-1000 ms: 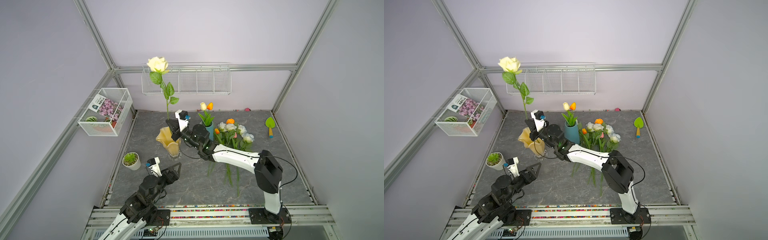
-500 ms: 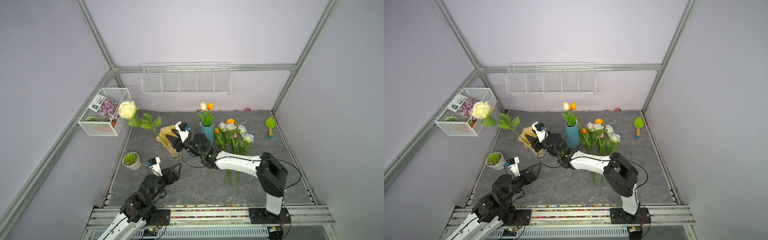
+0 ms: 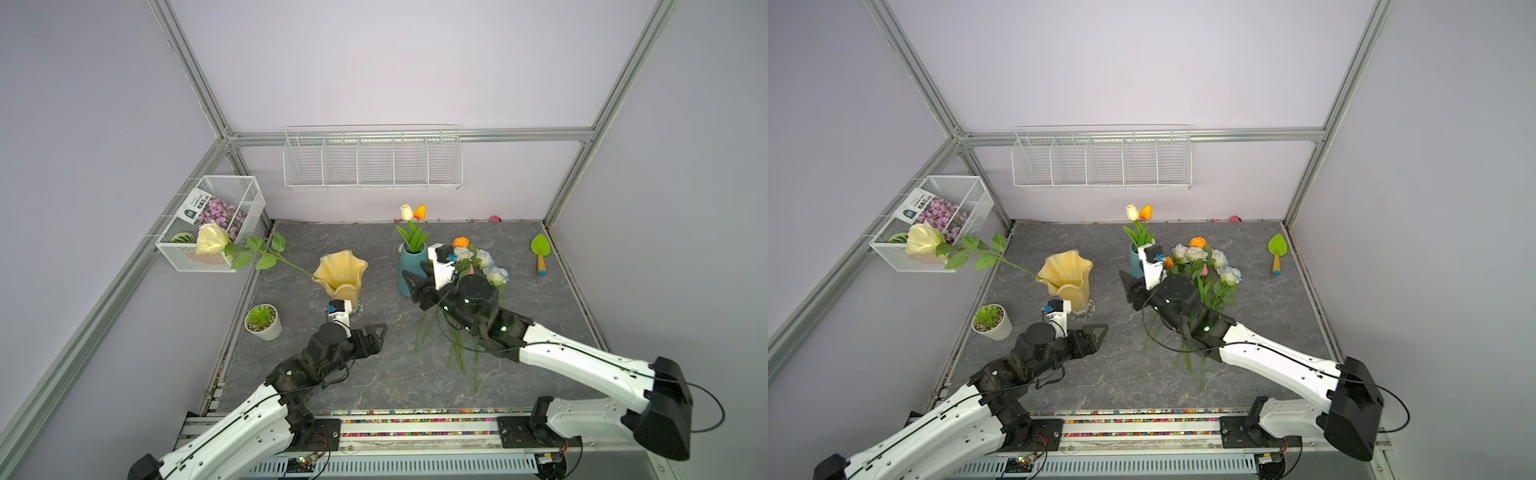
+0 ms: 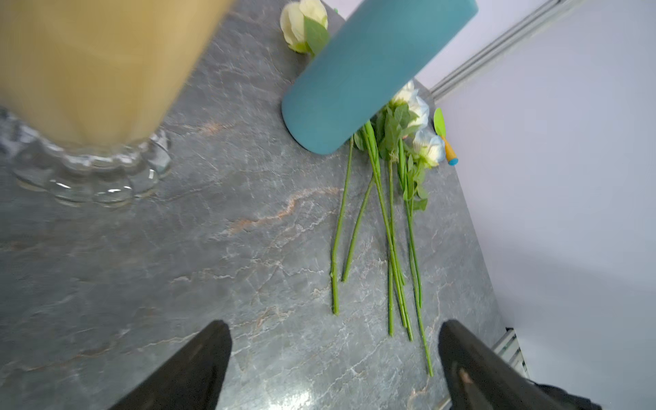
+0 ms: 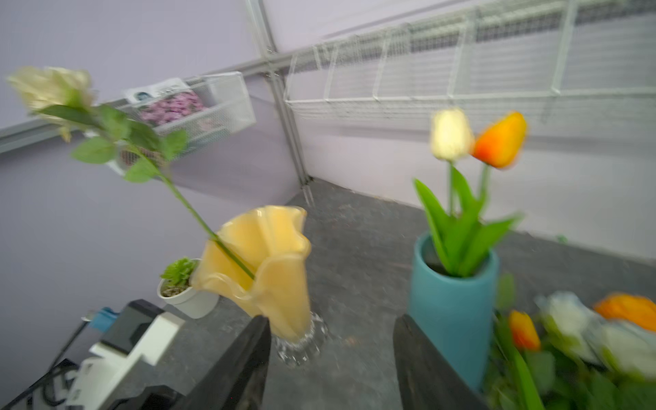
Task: Arrange the flowers in different vases according to their variety
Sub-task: Pick up the flower at the center of the board.
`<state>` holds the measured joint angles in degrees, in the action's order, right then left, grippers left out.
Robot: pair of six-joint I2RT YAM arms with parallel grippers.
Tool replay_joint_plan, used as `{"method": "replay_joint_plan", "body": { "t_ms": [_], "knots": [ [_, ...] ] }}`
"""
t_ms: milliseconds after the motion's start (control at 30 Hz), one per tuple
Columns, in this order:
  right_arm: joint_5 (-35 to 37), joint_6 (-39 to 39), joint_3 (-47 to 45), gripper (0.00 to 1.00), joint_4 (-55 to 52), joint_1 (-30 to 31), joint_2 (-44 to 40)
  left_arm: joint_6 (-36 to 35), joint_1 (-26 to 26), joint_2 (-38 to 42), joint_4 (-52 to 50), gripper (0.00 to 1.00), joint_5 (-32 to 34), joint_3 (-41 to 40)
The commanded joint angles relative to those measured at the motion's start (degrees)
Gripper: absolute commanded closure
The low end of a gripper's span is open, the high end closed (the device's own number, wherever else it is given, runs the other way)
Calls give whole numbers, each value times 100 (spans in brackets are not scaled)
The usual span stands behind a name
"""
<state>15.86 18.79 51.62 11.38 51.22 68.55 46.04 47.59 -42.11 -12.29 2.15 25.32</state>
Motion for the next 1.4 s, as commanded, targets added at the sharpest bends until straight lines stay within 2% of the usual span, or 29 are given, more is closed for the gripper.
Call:
{"method": "replay_joint_plan", "body": {
  "t_ms": [0,233,367,500,733,1000,1233,1367],
  "knots": [
    [209,852,-741,40,-1329,-635,-728,-208,417,-651,346,7,332,495],
    [-209,1593,-1741,43,-2370,-2196,-2217,26,992,-2657,612,28,340,1555],
    [-451,1818,-1845,45,-2962,-2981,-2492,43,1374,-3807,584,30,305,2491],
    [-407,1976,-1950,46,-3292,-3535,-2619,99,1625,-5027,92,39,306,3785],
    [341,2005,-2063,48,-3674,-3757,-3166,104,1820,-7082,-1399,46,355,6417],
    [579,1977,-2068,50,-3956,-3863,-3713,333,1819,-9260,-3619,54,1060,9382],
    [412,1976,-2068,51,-3956,-3916,-3696,217,1803,-9984,-3586,57,1178,9959],
    [351,1988,-2084,52,-3925,-3936,-3679,190,1785,-10271,-3604,66,1043,10220]
  ]
}}
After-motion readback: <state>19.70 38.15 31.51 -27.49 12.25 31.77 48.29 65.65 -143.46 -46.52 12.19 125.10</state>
